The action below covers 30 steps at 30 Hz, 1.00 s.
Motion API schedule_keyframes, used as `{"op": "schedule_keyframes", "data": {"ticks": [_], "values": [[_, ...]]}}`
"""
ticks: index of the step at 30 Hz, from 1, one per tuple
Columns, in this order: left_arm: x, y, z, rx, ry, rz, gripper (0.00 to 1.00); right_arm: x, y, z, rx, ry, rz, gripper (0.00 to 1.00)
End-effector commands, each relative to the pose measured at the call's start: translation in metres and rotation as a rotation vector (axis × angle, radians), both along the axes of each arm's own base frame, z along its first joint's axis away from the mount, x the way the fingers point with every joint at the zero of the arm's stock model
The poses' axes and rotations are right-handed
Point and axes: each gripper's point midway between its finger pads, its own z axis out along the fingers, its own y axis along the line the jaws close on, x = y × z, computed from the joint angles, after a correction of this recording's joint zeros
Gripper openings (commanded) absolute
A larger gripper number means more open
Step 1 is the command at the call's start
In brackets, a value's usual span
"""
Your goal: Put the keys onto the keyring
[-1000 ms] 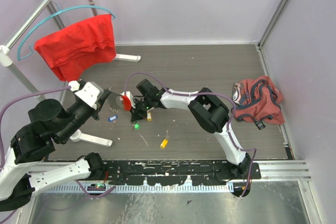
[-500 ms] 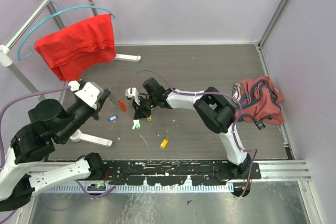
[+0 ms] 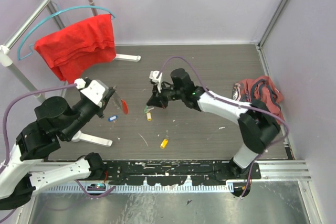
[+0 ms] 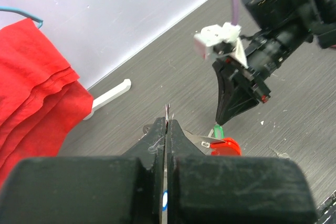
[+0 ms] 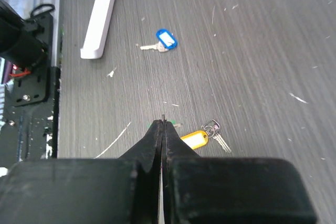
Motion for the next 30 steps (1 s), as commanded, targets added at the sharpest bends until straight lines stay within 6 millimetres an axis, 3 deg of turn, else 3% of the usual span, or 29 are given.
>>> {"op": "schedule_keyframes", "data": {"ticks": [1, 9, 20, 25, 30], "values": [[0.005, -0.017, 0.014, -0.044, -0.032, -0.036, 0.01, -0.004, -0.022, 0.059, 0.101, -0.067, -0.065, 0.01], [0.005, -0.064, 0.024, -0.043, -0.027, -0.184, 0.00, -0.039, -0.081, 0.107, 0.114, -0.089, -0.173, 0.01], [-0.001, -0.150, 0.026, 0.026, -0.014, -0.465, 0.00, -0.091, -0.156, 0.201, 0.247, -0.140, -0.379, 0.01], [-0.004, -0.178, 0.024, 0.084, -0.083, -0.498, 0.00, -0.111, -0.185, 0.219, 0.218, -0.172, -0.423, 0.01], [-0.012, -0.194, 0.020, 0.104, -0.132, -0.541, 0.00, -0.128, -0.195, 0.235, 0.207, -0.204, -0.387, 0.01]]}}
